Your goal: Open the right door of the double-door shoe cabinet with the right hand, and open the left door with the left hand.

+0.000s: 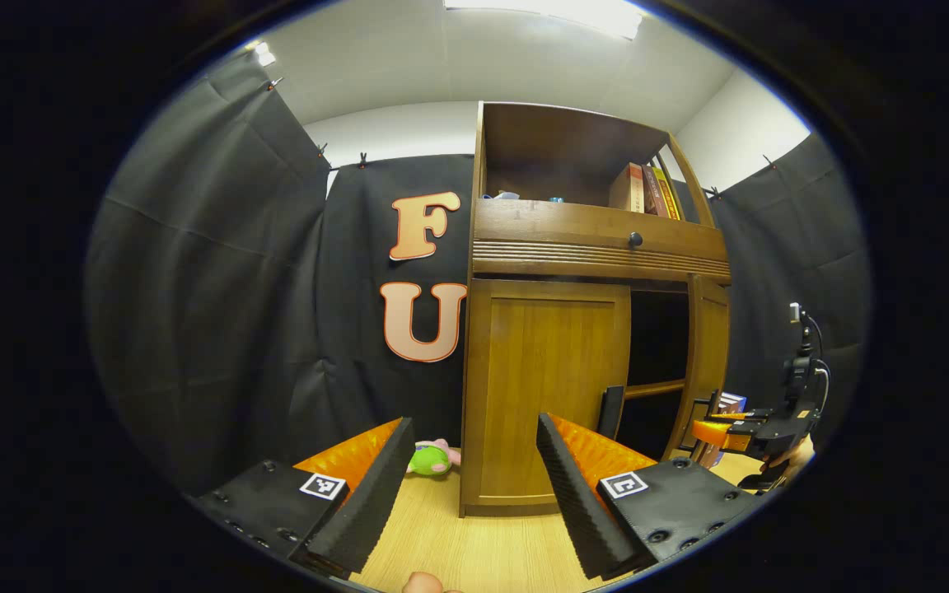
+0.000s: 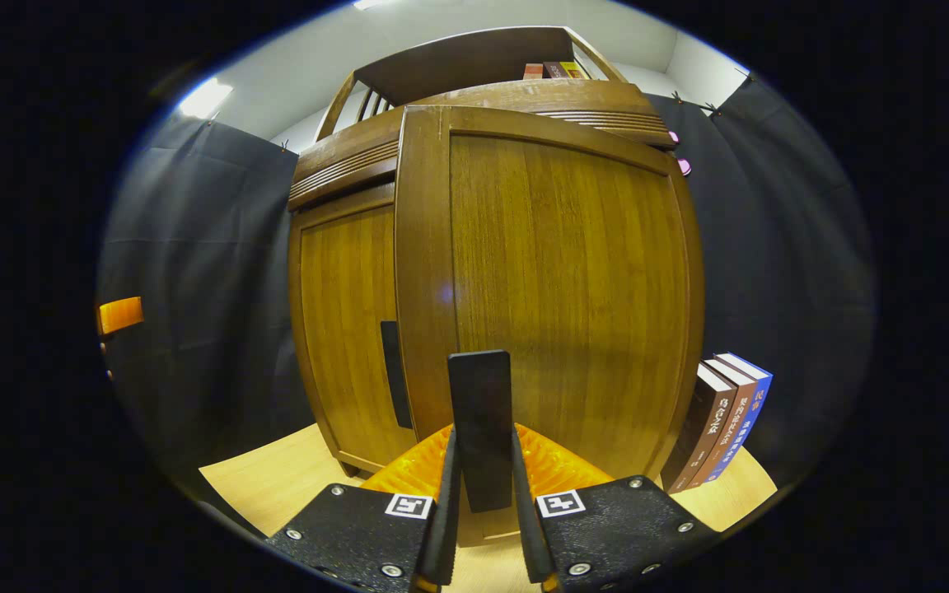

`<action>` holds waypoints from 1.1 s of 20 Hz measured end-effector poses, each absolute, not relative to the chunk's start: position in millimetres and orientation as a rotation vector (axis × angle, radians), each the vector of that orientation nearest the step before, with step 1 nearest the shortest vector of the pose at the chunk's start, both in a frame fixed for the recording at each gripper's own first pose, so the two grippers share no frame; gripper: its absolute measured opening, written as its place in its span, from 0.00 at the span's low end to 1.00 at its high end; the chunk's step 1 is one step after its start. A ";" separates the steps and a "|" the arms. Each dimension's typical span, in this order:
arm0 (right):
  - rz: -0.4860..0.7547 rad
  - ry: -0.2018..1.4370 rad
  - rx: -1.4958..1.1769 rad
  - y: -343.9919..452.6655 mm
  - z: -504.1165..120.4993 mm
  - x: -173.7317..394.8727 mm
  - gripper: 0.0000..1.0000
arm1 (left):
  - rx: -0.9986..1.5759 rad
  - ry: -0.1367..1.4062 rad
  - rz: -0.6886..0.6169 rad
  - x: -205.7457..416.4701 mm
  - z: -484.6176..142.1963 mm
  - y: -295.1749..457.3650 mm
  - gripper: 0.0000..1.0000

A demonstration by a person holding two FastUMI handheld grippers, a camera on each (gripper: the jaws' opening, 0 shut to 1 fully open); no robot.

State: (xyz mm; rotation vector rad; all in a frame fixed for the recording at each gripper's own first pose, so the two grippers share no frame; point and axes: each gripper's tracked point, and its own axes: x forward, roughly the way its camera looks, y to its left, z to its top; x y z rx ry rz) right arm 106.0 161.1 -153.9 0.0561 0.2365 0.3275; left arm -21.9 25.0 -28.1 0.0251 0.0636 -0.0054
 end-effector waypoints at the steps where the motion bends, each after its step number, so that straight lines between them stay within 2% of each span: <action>1: 0.327 0.239 0.057 157.9 -153.5 102.3 0.32 | 0.029 0.062 -0.008 -22.3 -27.6 23.5 0.95; 10: 0.265 0.226 0.022 119.1 -143.1 76.3 0.31 | 0.022 0.064 -0.046 -17.4 -30.0 2.0 0.96; 11: 0.249 0.224 0.014 114.8 -143.2 74.2 0.19 | 0.020 0.066 -0.051 -16.7 -31.4 0.0 0.96; 12: 0.230 0.221 0.004 109.9 -141.7 72.0 0.37 | 0.020 0.069 -0.057 -16.2 -32.6 -3.4 0.95; 13: 0.211 0.219 -0.018 106.1 -139.8 69.9 0.25 | 0.019 0.071 -0.062 -15.5 -33.9 -6.1 0.95; 22: 0.091 0.212 -0.058 55.8 -136.6 59.3 0.11 | 0.027 0.068 -0.099 -7.8 -35.9 -32.5 0.96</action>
